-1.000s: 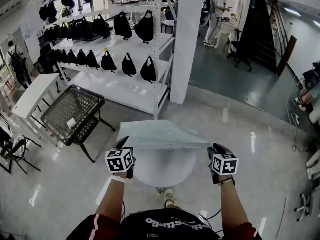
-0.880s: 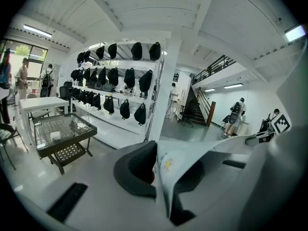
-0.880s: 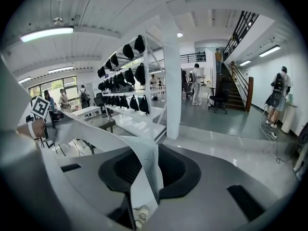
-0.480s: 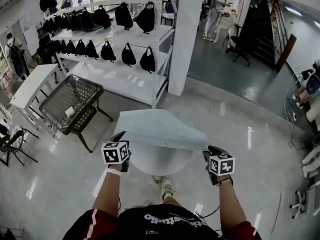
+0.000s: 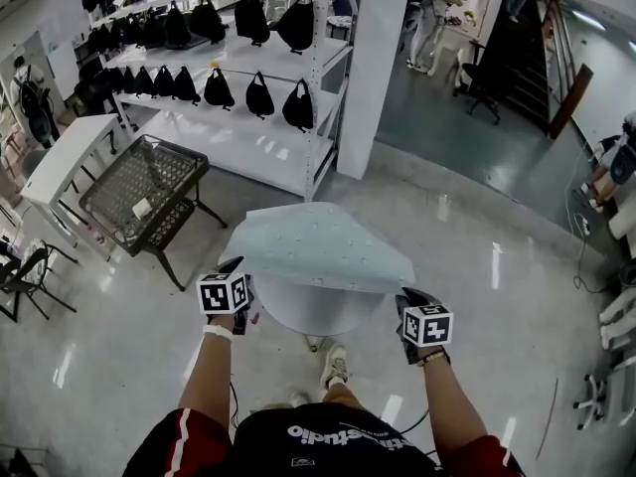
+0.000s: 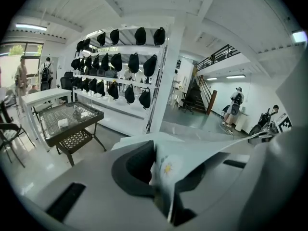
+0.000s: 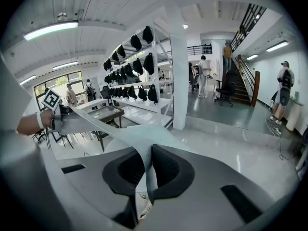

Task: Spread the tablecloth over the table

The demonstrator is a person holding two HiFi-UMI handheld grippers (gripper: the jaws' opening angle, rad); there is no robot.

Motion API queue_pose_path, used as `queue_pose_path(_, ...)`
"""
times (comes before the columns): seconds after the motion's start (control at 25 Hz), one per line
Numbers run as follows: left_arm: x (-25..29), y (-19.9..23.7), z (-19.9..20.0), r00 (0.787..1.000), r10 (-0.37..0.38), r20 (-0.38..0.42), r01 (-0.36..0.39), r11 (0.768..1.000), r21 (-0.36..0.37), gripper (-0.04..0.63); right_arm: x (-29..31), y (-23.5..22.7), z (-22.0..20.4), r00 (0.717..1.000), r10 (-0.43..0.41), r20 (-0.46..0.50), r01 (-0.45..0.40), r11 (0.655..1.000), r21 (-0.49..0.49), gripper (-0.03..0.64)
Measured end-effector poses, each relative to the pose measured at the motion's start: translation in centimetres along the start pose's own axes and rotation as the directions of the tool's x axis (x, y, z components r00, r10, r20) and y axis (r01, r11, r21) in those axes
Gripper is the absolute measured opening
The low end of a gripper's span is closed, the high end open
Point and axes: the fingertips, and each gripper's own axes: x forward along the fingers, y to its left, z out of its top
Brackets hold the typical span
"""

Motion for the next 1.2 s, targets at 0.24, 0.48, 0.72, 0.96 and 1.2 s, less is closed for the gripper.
queue_pose_path(0.24, -1.0, 0.5, -3.2, 0.999, -0.01, -0.041, 0.012, 0.998, 0.056, 0.046, 0.5, 0.6, -0.8, 1.0, -0.002, -0.015, 0.003, 0.999, 0.044, 0.041)
queue_pose_path(0.48, -2.4, 0.8, -6.2, 0.996, -0.047, -0.072, 0.051, 0.997, 0.05, 0.118, 0.9, 1.2, -2.3, 0.999, 0.041, -0.021, -0.037, 0.99, 0.135, 0.043)
queue_pose_path(0.72, -4.0, 0.1, -8.7, 0.991, -0.07, -0.117, 0.088, 0.984, 0.154, 0.138, 1.1, 1.5, -3.8, 0.998, 0.037, -0.052, -0.028, 0.984, 0.175, 0.043)
queue_pose_path(0.96, -5.5, -0.1, -10.9, 0.987, -0.077, -0.139, 0.101, 0.979, 0.177, 0.151, 1.1, 1.5, -3.2, 0.999, 0.032, -0.036, -0.023, 0.974, 0.224, 0.041)
queue_pose_path(1.2, -6.8, 0.6, -13.1, 0.98, -0.093, -0.175, 0.126, 0.973, 0.192, 0.175, 1.8, 2.1, -2.7, 0.999, 0.023, -0.029, -0.015, 0.963, 0.27, 0.042)
